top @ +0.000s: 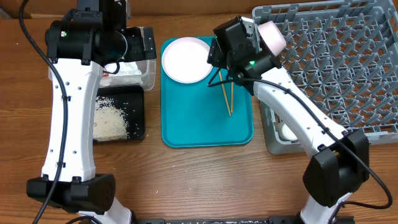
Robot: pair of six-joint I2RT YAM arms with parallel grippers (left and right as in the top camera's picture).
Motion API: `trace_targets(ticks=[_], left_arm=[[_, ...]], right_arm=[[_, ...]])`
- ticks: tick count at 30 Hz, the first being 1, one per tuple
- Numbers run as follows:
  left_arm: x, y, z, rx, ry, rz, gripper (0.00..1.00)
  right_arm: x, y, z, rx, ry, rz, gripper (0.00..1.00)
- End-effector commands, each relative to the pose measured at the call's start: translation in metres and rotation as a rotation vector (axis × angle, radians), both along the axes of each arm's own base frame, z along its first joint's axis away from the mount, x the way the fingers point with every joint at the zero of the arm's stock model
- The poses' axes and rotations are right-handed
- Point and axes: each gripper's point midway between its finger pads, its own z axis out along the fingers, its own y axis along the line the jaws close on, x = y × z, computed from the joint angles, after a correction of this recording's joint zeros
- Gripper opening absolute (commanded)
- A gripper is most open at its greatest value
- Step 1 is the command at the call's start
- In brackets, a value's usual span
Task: Sort waste into correct bins and load items into the dishwasher
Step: 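Reach the right gripper to the white plate edge and grasp it, then stand the white plate upright in the rack with the right gripper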
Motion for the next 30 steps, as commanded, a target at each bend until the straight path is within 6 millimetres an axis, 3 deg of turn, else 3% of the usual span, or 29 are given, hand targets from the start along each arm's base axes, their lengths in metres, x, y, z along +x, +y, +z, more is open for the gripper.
trace_targets(ticks=[1, 6, 9, 16, 21, 24, 27, 30], left_arm=[[0.0, 0.0, 0.006, 0.001, -0.017, 0.007, 1.0], [0.0, 0.0, 0.006, 0.001, -0.017, 0.007, 1.0], [0.0, 0.0, 0.006, 0.001, -0.017, 0.007, 1.0], [0.0, 0.0, 0.006, 0.001, -0.017, 0.007, 1.0], [0.0, 0.0, 0.006, 0.001, -0.017, 0.007, 1.0], [0.0, 0.0, 0.006, 0.001, -0.017, 0.007, 1.0], [0.0, 0.0, 0.006, 0.001, -0.017, 0.007, 1.0], [0.0, 0.0, 0.006, 0.001, -0.017, 0.007, 1.0]], right_arm=[[0.0, 0.013, -0.045, 0.157, 0.102, -0.127, 0.77], [0.007, 0.038, -0.102, 0.213, 0.179, -0.124, 0.69], [0.005, 0.044, -0.123, 0.289, 0.239, -0.191, 0.63], [0.009, 0.051, -0.147, 0.306, 0.257, -0.201, 0.52], [0.004, 0.059, -0.174, 0.295, 0.297, -0.191, 0.49], [0.005, 0.06, -0.18, 0.303, 0.302, -0.203, 0.47], [0.006, 0.061, -0.179, 0.306, 0.295, -0.201, 0.36], [0.004, 0.06, -0.181, 0.3, 0.305, -0.202, 0.18]])
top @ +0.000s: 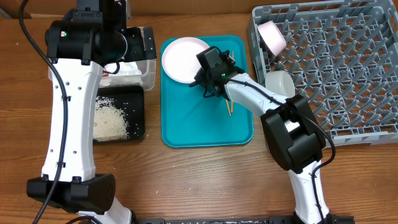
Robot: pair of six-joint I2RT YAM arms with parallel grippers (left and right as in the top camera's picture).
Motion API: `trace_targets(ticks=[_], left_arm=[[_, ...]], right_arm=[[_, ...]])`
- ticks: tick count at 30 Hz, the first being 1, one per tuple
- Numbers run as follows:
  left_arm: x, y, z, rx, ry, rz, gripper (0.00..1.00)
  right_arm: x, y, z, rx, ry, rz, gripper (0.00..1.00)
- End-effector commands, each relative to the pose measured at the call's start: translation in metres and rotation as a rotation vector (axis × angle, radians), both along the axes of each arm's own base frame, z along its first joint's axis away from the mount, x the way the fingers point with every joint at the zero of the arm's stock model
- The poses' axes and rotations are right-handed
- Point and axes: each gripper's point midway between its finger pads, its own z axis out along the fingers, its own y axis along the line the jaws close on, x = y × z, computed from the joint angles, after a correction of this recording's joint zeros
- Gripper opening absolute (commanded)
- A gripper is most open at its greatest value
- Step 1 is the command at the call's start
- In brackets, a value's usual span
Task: Sort waste into correct bins and load items into the dishwasher
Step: 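Stand the white plate upright in the rack with the right gripper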
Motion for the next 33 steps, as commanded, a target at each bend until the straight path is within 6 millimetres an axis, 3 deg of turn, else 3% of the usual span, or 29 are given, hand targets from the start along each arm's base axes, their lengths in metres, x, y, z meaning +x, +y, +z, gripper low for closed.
trace_targets(ticks=[1, 2, 5, 8, 9, 14, 15, 16, 17, 18, 20, 21, 23, 24, 28, 30, 33], left_arm=[[0.0, 0.0, 0.006, 0.001, -0.017, 0.007, 1.0], [0.0, 0.0, 0.006, 0.001, -0.017, 0.007, 1.0], [0.0, 0.0, 0.006, 0.001, -0.017, 0.007, 1.0], [0.0, 0.0, 0.006, 0.001, -0.017, 0.007, 1.0], [0.0, 0.0, 0.006, 0.001, -0.017, 0.007, 1.0], [0.0, 0.0, 0.006, 0.001, -0.017, 0.007, 1.0], [0.0, 0.0, 0.006, 0.001, -0.017, 0.007, 1.0], [0.0, 0.0, 0.006, 0.001, -0.017, 0.007, 1.0], [0.0, 0.0, 0.006, 0.001, -0.017, 0.007, 1.0], [0.0, 0.0, 0.006, 0.001, -0.017, 0.007, 1.0], [0.0, 0.0, 0.006, 0.001, -0.017, 0.007, 1.0], [-0.001, 0.0, 0.006, 0.001, -0.017, 0.006, 1.0], [-0.001, 0.0, 0.006, 0.001, -0.017, 0.006, 1.0], [-0.001, 0.0, 0.006, 0.001, -0.017, 0.006, 1.0], [0.0, 0.0, 0.006, 0.001, -0.017, 0.007, 1.0], [0.0, 0.0, 0.006, 0.001, -0.017, 0.007, 1.0], [-0.001, 0.0, 0.006, 0.001, -0.017, 0.006, 1.0]], right_arm=[[-0.004, 0.0, -0.007, -0.01, 0.026, 0.002, 0.09], [-0.008, -0.001, -0.009, -0.012, 0.045, 0.006, 0.04], [-0.019, 0.001, -0.013, 0.002, 0.099, 0.029, 0.04], [-0.019, -0.008, -0.002, -0.006, 0.102, 0.042, 0.04], [-0.014, -0.012, 0.007, -0.015, 0.082, 0.061, 0.04], [0.008, -0.047, 0.102, -0.071, -0.104, 0.178, 0.04], [0.008, -0.065, 0.141, -0.105, -0.177, 0.216, 0.04], [0.006, -0.076, 0.16, -0.126, -0.21, 0.226, 0.04], [-0.001, -0.104, 0.203, -0.175, -0.276, 0.211, 0.04], [-0.007, -0.124, 0.227, -0.217, -0.316, 0.195, 0.04], [-0.018, -0.157, 0.263, -0.303, -0.379, 0.167, 0.04], [-0.027, -0.184, 0.285, -0.39, -0.413, 0.143, 0.04], [-0.04, -0.219, 0.31, -0.505, -0.44, 0.105, 0.04], [-0.055, -0.262, 0.332, -0.668, -0.439, 0.042, 0.04], [-0.083, -0.343, 0.361, -0.927, -0.368, -0.207, 0.04], [-0.088, -0.366, 0.364, -1.032, -0.324, -0.272, 0.04], [-0.08, -0.383, 0.355, -1.141, -0.276, -0.309, 0.04]])
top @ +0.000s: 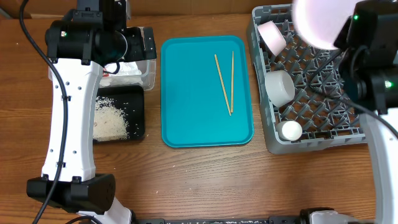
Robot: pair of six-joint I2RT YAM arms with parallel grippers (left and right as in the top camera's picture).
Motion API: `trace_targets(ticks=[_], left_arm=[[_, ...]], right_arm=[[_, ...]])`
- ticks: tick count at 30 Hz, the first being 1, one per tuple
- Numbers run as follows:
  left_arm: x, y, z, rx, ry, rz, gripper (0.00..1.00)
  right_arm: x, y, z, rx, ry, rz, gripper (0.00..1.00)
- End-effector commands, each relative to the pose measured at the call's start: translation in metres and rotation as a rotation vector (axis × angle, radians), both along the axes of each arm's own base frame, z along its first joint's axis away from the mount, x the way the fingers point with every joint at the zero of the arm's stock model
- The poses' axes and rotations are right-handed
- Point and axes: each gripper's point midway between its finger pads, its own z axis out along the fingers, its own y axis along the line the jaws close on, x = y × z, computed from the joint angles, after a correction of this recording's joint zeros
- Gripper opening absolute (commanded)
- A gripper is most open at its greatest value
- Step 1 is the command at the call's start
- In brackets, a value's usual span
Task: Sort waste into correct bins and load items into the dishwasher
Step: 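Stand the white plate upright in the rack with the right gripper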
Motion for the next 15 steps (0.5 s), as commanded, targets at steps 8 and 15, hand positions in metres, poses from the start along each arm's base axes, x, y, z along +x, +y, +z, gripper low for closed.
trace_targets(ticks=[8, 15], left_arm=[[-0.001, 0.0, 0.006, 0.001, -0.017, 0.006, 1.0], [-0.001, 0.0, 0.006, 0.001, -0.017, 0.006, 1.0]], right_arm=[[0.047, -0.033, -0.076, -0.384, 0.252, -0.111, 0.04], [0.069, -0.031, -0.134, -0.416, 0.392, -0.074, 0.04]])
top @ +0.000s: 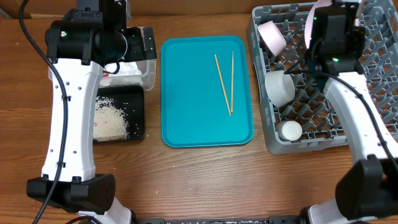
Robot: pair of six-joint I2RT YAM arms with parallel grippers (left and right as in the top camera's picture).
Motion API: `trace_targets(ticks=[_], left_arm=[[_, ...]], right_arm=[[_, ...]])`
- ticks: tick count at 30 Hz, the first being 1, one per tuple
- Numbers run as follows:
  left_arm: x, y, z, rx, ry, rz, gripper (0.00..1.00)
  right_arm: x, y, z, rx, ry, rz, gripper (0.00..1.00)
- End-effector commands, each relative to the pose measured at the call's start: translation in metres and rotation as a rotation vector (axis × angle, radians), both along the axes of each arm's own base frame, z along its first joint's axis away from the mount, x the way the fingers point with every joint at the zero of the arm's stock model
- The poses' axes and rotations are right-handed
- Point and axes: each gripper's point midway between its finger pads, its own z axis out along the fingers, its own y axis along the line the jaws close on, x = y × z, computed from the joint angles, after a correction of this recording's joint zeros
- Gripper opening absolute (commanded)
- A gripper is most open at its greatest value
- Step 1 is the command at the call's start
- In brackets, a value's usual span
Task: Sort waste into correct bins and load items into the dishwasher
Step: 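Stand the white plate upright in the rack with the right gripper, then lower the right gripper onto the chopsticks on the teal tray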
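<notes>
My right gripper (323, 28) hangs over the back left part of the grey dishwasher rack (373, 93), shut on a white plate (309, 23). The plate stands on edge among the tines, and the wrist hides most of it. In the rack sit a pink bowl (272, 34) and two white cups (280, 87), (290, 130). Two wooden chopsticks (225, 82) lie on the teal tray (186, 118). My left gripper (138, 43) sits above the clear bin (127, 70); its own arm hides its fingers.
A black bin (138, 115) holding spilled rice stands in front of the clear bin at the left. The left arm's white link runs down the left side of the table. Brown tabletop lies in front of the tray and rack.
The right gripper has gone from holding the white plate high, facing the camera, to holding it on edge low among the rack's tines. The left arm has not moved.
The white plate lay at the tray's back left, the right gripper over the tray beside it. Then the gripper was at the plate's rim. Later the plate was off the tray, high over the rack. Now it stands on edge in the rack.
</notes>
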Motion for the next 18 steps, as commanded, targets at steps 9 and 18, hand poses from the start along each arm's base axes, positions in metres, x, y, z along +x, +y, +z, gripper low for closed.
trace_targets(ticks=[9, 18], left_arm=[[-0.001, 0.0, 0.006, 0.001, -0.017, 0.006, 1.0], [-0.001, 0.0, 0.006, 0.001, -0.017, 0.006, 1.0]], right_arm=[[0.011, -0.002, -0.053, -0.038, 0.152, -0.007, 0.04], [0.024, 0.018, -0.063, 0.139, 0.053, 0.058, 0.56]])
